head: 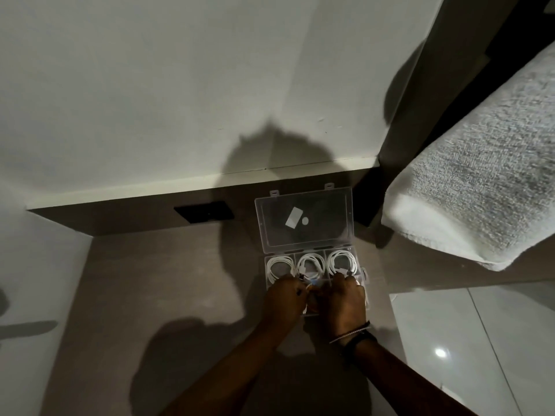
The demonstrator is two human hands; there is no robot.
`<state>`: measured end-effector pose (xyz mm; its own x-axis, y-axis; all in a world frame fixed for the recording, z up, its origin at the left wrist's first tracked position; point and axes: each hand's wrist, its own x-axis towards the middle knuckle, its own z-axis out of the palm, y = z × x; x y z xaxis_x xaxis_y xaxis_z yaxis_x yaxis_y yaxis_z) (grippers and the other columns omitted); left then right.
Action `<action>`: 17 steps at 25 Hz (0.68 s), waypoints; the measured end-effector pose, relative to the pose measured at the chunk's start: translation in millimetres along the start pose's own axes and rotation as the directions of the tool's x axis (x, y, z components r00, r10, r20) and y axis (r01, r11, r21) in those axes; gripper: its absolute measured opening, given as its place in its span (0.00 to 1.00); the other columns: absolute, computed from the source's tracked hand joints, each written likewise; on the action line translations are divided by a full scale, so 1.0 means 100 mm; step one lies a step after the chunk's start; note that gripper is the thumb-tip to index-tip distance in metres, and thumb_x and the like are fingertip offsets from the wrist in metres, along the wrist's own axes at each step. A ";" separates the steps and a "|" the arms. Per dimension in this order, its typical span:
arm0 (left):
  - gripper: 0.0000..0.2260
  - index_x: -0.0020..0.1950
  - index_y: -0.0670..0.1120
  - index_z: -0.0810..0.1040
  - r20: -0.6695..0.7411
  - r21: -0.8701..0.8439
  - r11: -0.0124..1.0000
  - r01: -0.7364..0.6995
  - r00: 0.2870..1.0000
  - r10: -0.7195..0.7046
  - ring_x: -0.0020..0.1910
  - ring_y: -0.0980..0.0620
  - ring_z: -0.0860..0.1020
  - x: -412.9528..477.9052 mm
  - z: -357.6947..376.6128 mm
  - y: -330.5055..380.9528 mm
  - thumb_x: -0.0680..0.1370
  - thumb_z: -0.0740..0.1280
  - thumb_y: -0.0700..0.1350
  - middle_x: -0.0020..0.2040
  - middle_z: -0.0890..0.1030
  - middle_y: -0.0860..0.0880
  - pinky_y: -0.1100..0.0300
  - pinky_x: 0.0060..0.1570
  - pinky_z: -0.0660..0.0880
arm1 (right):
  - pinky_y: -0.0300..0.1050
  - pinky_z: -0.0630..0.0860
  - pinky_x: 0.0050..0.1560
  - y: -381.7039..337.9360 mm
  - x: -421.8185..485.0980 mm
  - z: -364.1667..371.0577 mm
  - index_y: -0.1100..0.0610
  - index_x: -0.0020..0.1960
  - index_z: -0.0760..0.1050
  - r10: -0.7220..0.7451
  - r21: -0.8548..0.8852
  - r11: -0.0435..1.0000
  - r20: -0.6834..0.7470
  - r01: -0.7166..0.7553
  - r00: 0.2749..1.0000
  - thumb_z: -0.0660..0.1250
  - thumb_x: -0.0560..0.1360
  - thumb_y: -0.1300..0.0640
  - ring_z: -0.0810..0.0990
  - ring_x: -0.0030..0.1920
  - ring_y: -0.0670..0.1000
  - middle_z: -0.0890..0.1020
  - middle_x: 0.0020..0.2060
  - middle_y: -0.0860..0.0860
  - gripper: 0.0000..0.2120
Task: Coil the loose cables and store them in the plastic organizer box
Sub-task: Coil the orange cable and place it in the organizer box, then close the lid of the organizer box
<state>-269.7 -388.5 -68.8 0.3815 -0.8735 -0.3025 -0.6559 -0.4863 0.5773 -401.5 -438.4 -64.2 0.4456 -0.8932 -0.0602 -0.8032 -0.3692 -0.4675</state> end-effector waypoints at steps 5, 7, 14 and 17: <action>0.10 0.49 0.45 0.83 0.174 0.345 0.931 -0.121 0.983 0.063 0.49 0.43 0.82 0.03 -0.14 0.13 0.77 0.64 0.47 0.50 0.84 0.45 0.53 0.47 0.77 | 0.52 0.69 0.57 -0.10 0.07 -0.05 0.52 0.54 0.81 0.012 -0.399 0.911 0.283 0.107 0.959 0.61 0.75 0.52 0.76 0.59 0.58 0.81 0.56 0.52 0.13; 0.09 0.46 0.46 0.83 0.201 0.332 0.932 -0.147 0.976 0.082 0.44 0.44 0.82 0.04 -0.29 0.17 0.76 0.64 0.47 0.47 0.84 0.44 0.55 0.41 0.74 | 0.53 0.67 0.57 -0.07 0.12 -0.19 0.51 0.50 0.81 0.006 -0.365 0.924 0.320 0.117 0.947 0.59 0.75 0.49 0.76 0.59 0.57 0.80 0.54 0.51 0.13; 0.20 0.69 0.45 0.71 -0.142 -0.712 0.662 0.236 0.874 -0.465 0.63 0.42 0.75 0.56 -1.00 -0.10 0.80 0.63 0.53 0.65 0.76 0.41 0.45 0.64 0.72 | 0.47 0.77 0.48 0.16 0.78 -0.80 0.62 0.46 0.80 0.389 0.437 0.822 0.037 -0.365 0.920 0.69 0.74 0.57 0.80 0.48 0.59 0.83 0.43 0.59 0.07; 0.26 0.72 0.43 0.67 0.156 -0.833 0.466 0.298 0.935 -0.320 0.71 0.42 0.68 0.70 -1.13 0.02 0.83 0.48 0.59 0.71 0.72 0.41 0.46 0.68 0.61 | 0.47 0.75 0.54 0.14 1.00 -0.80 0.65 0.53 0.78 0.356 0.807 0.286 0.411 -0.516 0.840 0.63 0.78 0.60 0.79 0.48 0.57 0.81 0.49 0.58 0.10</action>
<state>-170.9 -447.7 -3.3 0.4645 -0.6644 -0.5855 0.3504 -0.4694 0.8105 -400.4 -553.3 -5.9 0.2509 -0.7759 -0.5789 -0.1408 0.5624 -0.8148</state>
